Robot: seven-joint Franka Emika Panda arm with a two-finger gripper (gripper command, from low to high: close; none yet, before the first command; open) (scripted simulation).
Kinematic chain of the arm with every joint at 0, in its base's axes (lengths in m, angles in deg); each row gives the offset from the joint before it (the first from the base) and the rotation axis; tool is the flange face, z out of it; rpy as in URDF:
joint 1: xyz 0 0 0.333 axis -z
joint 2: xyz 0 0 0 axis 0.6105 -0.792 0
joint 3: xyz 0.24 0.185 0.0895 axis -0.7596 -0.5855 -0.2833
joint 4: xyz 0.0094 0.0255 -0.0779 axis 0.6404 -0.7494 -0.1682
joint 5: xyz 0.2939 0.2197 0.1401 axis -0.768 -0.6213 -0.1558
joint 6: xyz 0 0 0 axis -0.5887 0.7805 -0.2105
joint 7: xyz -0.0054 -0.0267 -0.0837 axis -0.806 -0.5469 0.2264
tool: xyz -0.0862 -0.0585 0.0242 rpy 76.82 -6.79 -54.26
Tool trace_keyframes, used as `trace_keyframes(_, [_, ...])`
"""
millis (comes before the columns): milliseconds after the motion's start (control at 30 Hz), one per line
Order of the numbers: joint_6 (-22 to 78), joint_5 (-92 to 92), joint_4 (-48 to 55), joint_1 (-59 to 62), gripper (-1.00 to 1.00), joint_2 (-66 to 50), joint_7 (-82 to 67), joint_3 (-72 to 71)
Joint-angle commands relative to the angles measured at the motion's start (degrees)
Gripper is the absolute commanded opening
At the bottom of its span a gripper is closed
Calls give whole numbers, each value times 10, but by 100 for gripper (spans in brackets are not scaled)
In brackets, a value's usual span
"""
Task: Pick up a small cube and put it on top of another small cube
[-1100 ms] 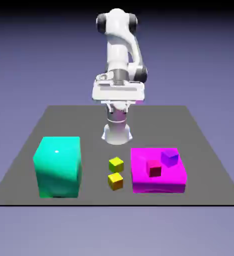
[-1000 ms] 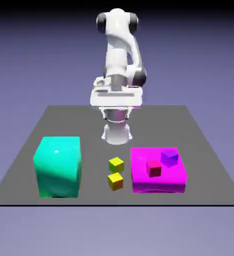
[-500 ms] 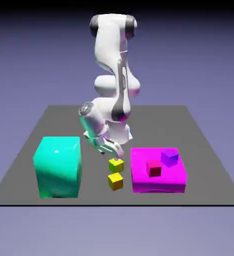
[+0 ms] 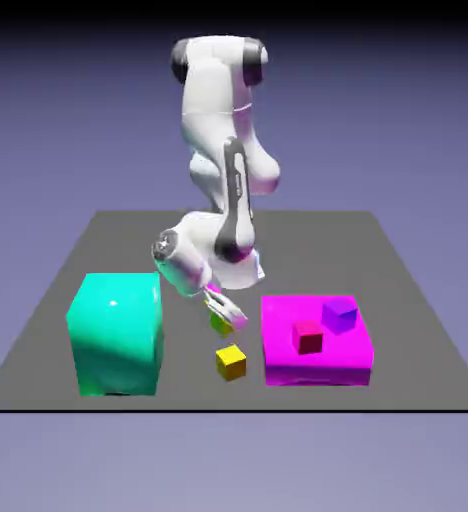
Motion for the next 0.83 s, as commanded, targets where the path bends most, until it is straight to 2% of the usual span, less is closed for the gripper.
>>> trace_keyframes(0, [10,-2,18,2,-100,1,26,-16])
trace_keyframes(367, [119,-47,213,24,-100,15,294,-184])
trace_keyframes(567, [17,-58,173,-3,-100,-42,282,-197])
trace_keyframes(600, [17,-58,173,-3,100,-42,282,-197])
trace_keyframes(800, [119,-47,213,24,100,15,294,-184])
